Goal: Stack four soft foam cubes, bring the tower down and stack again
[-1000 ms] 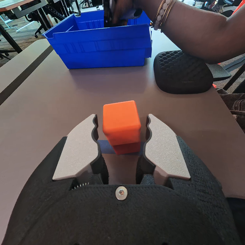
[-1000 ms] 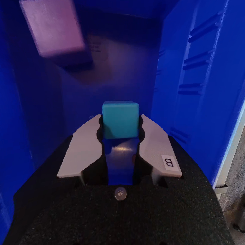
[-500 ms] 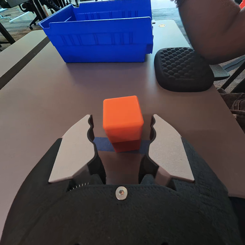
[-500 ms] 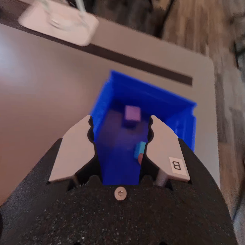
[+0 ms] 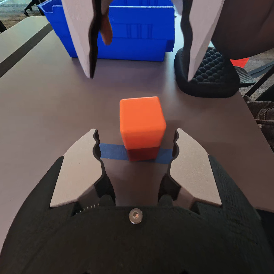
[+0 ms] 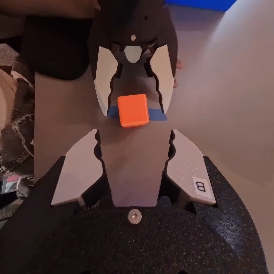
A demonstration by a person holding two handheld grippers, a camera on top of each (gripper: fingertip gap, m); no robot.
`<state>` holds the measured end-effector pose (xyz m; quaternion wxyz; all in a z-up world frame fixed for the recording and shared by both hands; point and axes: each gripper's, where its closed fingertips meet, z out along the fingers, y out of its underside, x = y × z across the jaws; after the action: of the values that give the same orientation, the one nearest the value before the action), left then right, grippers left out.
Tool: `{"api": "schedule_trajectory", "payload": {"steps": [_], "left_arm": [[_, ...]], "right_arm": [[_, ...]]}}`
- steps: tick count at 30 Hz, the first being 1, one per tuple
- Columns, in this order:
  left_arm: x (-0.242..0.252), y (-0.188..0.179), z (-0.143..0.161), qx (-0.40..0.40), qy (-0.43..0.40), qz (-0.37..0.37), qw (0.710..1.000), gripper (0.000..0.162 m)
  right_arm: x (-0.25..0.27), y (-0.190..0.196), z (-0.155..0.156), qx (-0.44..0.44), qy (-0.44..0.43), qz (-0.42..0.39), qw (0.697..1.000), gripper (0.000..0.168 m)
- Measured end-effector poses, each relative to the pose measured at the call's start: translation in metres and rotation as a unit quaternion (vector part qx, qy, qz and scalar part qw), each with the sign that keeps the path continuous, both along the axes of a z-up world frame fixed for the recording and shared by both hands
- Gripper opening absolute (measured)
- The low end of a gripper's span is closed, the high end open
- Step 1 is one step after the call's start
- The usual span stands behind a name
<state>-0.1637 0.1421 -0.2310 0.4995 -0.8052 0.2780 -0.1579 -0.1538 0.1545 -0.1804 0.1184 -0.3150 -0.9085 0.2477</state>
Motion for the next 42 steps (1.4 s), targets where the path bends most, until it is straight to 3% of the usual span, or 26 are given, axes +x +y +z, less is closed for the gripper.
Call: {"api": "schedule_trajectory", "payload": {"steps": [8, 13, 16, 22, 42], "left_arm": [[0.0, -0.002, -0.005, -0.01, 0.018, -0.006, 1.0, 0.095], [0.003, -0.001, -0.016, -0.03, 0.043, -0.009, 0.999, 0.09], [0.005, 0.001, -0.026, -0.045, 0.067, -0.008, 0.997, 0.086], [0.003, 0.005, -0.033, -0.048, 0.09, 0.005, 0.995, 0.058], [0.005, 0.004, -0.034, -0.053, 0.093, 0.0, 0.994, 0.057]], "right_arm": [[-0.015, -0.012, -0.035, 0.025, -0.033, 0.041, 0.998, 0.084], [-0.019, -0.021, -0.044, 0.049, -0.03, 0.066, 0.996, 0.069], [-0.019, -0.02, -0.05, 0.068, -0.028, 0.067, 0.995, 0.05], [-0.019, -0.019, -0.049, 0.044, -0.016, 0.052, 0.998, 0.05], [-0.017, -0.023, -0.047, 0.013, 0.023, 0.063, 0.998, 0.05]]}}
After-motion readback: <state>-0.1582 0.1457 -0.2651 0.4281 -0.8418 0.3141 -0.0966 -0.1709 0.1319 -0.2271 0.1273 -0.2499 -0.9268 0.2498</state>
